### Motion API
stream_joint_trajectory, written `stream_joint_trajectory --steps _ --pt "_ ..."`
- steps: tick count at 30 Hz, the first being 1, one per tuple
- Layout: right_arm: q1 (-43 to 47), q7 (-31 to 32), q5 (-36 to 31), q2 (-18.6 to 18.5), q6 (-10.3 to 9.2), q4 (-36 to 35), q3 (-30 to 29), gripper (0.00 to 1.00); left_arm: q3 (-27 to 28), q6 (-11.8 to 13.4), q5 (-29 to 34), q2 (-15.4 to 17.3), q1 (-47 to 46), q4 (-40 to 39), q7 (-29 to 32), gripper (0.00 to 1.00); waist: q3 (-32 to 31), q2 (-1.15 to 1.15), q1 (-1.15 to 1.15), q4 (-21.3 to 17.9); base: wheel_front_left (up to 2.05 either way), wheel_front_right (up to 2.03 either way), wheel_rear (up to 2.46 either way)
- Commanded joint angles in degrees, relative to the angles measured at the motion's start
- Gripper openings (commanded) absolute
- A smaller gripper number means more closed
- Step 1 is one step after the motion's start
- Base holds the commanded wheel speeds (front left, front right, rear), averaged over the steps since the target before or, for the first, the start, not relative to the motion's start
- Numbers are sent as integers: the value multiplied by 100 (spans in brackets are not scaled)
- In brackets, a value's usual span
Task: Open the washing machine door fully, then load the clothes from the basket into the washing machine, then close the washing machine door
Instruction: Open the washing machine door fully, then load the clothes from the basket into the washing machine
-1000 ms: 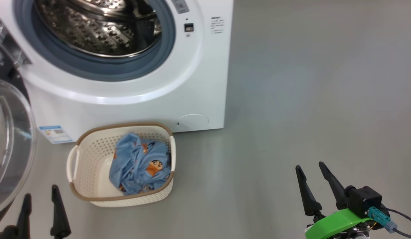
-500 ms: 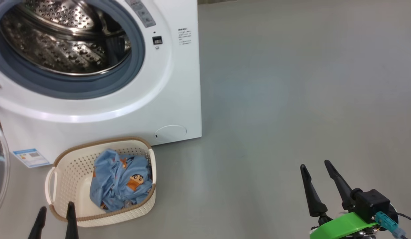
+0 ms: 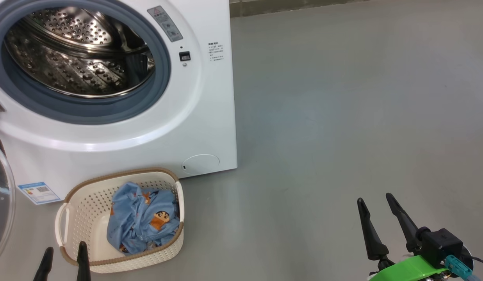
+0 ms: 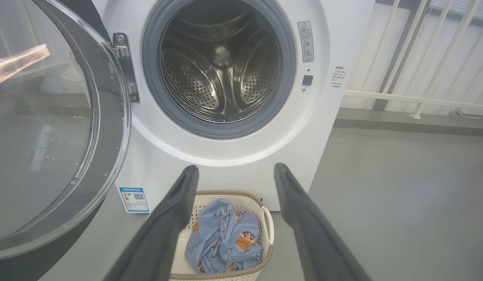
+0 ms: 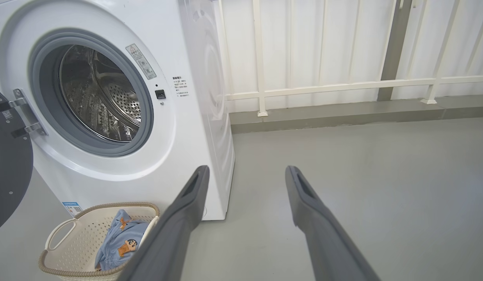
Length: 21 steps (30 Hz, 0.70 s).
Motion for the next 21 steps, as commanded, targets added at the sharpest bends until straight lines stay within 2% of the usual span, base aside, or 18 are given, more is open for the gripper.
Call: stream_joint_trajectory --steps 1,21 --pt "-88 -44 -63 -16 17 -169 123 100 193 -15 14 44 -105 -167 -32 100 -5 0 0 10 0 0 0" --pt "-105 -44 -24 -16 17 -98 174 100 149 -15 31 39 -117 -153 -32 100 16 0 0 103 0 0 0"
